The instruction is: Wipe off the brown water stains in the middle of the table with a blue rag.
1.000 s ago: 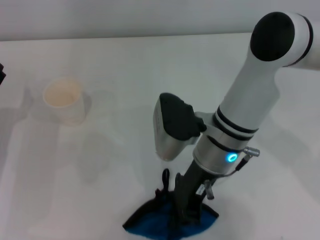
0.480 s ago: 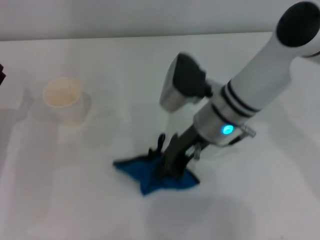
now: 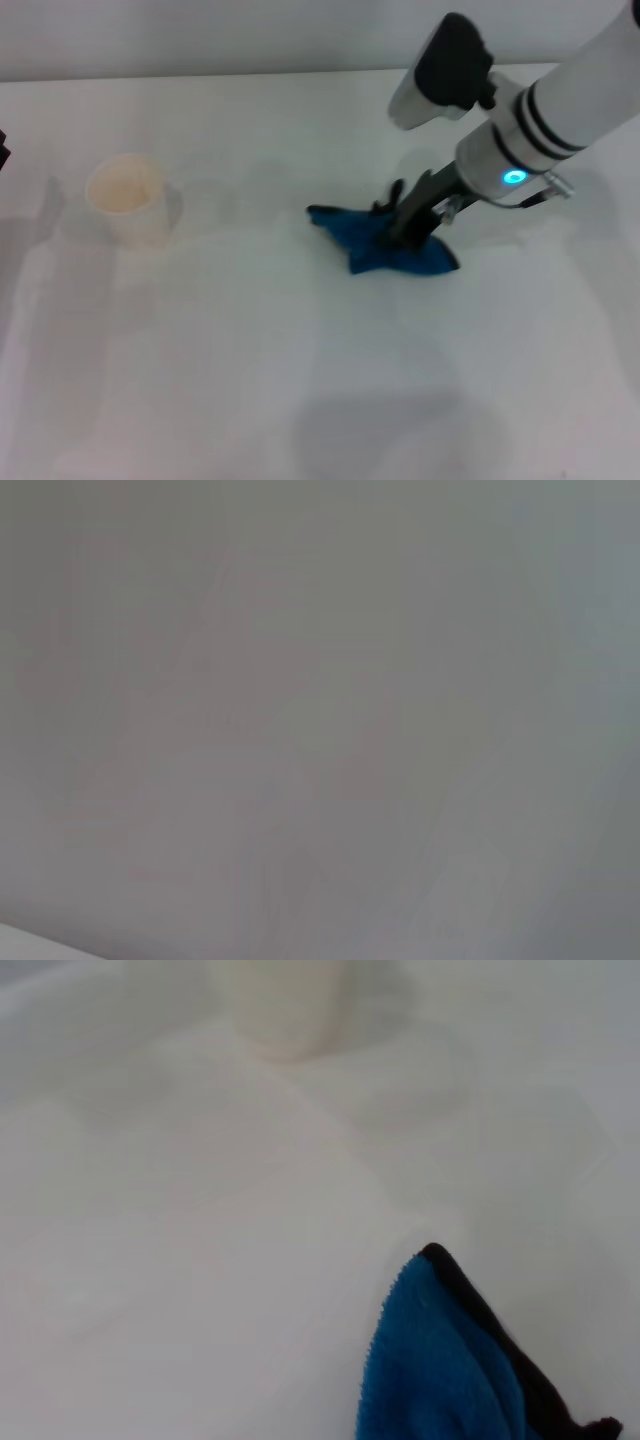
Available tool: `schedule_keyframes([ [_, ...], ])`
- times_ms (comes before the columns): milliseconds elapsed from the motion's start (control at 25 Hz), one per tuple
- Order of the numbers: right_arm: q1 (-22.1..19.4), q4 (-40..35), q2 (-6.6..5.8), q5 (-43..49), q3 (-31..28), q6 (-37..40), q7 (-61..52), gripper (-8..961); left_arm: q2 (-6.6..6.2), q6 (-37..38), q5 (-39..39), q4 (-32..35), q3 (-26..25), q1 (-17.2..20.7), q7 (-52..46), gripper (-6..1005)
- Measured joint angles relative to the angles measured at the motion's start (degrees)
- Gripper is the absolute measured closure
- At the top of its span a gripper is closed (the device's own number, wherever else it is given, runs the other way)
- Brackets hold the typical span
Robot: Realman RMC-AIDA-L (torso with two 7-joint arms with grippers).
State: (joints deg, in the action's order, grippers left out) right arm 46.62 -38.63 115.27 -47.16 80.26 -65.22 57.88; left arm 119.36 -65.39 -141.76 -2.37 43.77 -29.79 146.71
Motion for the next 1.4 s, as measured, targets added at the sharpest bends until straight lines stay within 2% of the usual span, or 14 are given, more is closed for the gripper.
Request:
schedule_keyframes([
  [120,0.0,-0.4,-0.07,5.4,-3.4,0.1,-2.0,818,0.0,0.0,0.0,0.0,0.0,0.0,0.0,108],
  [280,0.0,-0.7,-0.08,7.1,-5.4,0.2,-2.5,809,0.0,0.0,0.0,0.5,0.0,0.2,0.0,108],
  [840,-0.8,-1.9,0.31,7.1,-5.9,3.3,-3.4,781,0.0,-0.3,0.0,0.5,0.0,0.3,0.0,108],
  [1080,-5.6,-10.2,0.38,5.6,-6.6,3.5,-3.5,567,0.08,-0.6,0.0,0.5,0.0,0.3,0.0,108],
  [1160,-7.3,-12.0,0.28,3.8,-8.3,4.3,-3.6,465,0.09,-0.7,0.0,0.5,0.0,0.3,0.0,107],
  [1240,-8.8,-12.5,0.26,-0.2,-12.5,5.8,-3.5,364,0.08,-0.7,0.0,0.5,0.0,0.3,0.0,107],
  [1320,-10.2,-10.9,0.23,-8.2,-18.6,6.6,-1.1,267,0.09,-0.7,0.0,0.5,0.0,0.3,0.0,107],
  [1400,-11.8,-7.1,-0.04,-20.7,-25.0,5.9,5.0,176,0.1,-0.7,0.0,0.5,0.0,0.3,0.0,107],
])
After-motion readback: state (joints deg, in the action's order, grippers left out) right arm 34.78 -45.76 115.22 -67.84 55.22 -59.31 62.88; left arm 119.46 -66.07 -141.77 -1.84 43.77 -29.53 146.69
